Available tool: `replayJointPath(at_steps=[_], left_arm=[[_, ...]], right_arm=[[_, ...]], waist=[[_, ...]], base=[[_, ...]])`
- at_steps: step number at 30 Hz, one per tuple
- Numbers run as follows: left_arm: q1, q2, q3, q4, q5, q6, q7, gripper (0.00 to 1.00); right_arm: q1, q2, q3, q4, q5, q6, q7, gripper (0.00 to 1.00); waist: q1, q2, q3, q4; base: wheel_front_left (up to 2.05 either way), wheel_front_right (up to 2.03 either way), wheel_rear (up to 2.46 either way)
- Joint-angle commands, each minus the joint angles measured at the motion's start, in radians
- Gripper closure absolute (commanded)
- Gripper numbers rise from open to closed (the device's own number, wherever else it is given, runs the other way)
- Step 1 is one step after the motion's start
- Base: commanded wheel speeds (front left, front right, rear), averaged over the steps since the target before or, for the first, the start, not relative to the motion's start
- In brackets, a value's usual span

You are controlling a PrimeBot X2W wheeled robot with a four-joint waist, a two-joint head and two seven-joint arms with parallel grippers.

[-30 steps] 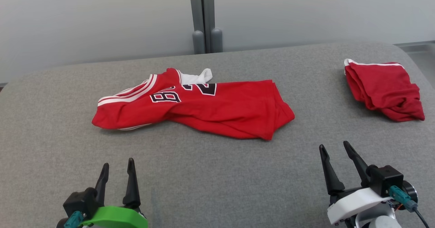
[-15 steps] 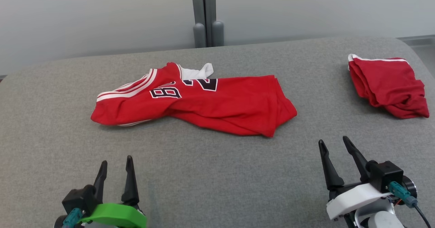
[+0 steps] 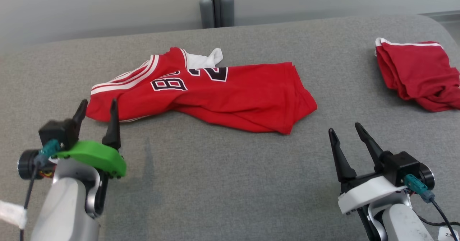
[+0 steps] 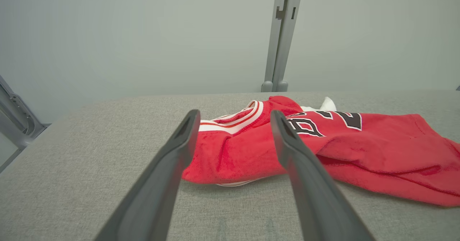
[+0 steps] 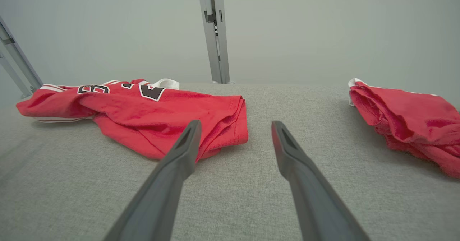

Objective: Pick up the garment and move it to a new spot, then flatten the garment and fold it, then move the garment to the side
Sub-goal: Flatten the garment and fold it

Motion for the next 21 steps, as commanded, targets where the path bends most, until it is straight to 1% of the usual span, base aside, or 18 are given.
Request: replayJointPath(at_steps=[1, 2, 5, 7, 10, 13, 17, 21], left_arm=[[-0.042, 0.016, -0.001, 0.013, -0.003, -0.005, 0.038, 0.0], [-0.078, 0.026, -0.005, 0.026, -0.007, -0.006, 0.082, 0.0], [-0.15, 0.042, -0.003, 0.067, -0.02, -0.002, 0.168, 0.0], [-0.193, 0.048, 0.002, 0.107, -0.027, 0.013, 0.218, 0.0], [-0.25, 0.054, 0.006, 0.168, -0.015, 0.052, 0.269, 0.0], [-0.288, 0.058, 0.006, 0.219, -0.009, 0.075, 0.296, 0.0], [-0.317, 0.058, 0.01, 0.278, -0.02, 0.089, 0.322, 0.0], [-0.333, 0.063, 0.007, 0.316, -0.019, 0.1, 0.319, 0.0]], right_arm=[[-0.016, -0.003, 0.006, -0.004, -0.009, -0.001, -0.005, 0.0], [-0.027, -0.003, 0.014, -0.005, -0.012, -0.001, -0.005, 0.0], [-0.053, -0.004, 0.033, -0.009, -0.013, -0.001, -0.005, 0.0], [-0.072, -0.003, 0.049, -0.013, -0.014, -0.001, -0.005, 0.0], [-0.105, -0.003, 0.072, -0.02, -0.015, -0.001, -0.005, 0.0], [-0.133, -0.003, 0.089, -0.027, -0.016, -0.001, -0.005, 0.0], [-0.157, -0.003, 0.103, -0.031, -0.015, -0.001, -0.005, 0.0], [-0.167, -0.003, 0.102, -0.03, -0.015, -0.001, -0.005, 0.0]], waist=[[0.0, 0.0, 0.034, -0.003], [0.0, 0.0, 0.049, -0.005], [0.0, 0.0, 0.083, -0.013], [0.0, 0.0, 0.109, -0.021], [0.0, 0.0, 0.151, -0.037], [0.0, 0.0, 0.19, -0.051], [0.0, 0.0, 0.225, -0.063], [0.0, 0.0, 0.239, -0.067]], base=[[0.0, 0.0, 0.0], [0.0, 0.0, 0.0], [0.0, 0.0, 0.0], [0.0, 0.0, 0.0], [0.0, 0.0, 0.0], [0.0, 0.0, 0.0], [0.0, 0.0, 0.0], [0.0, 0.0, 0.0]])
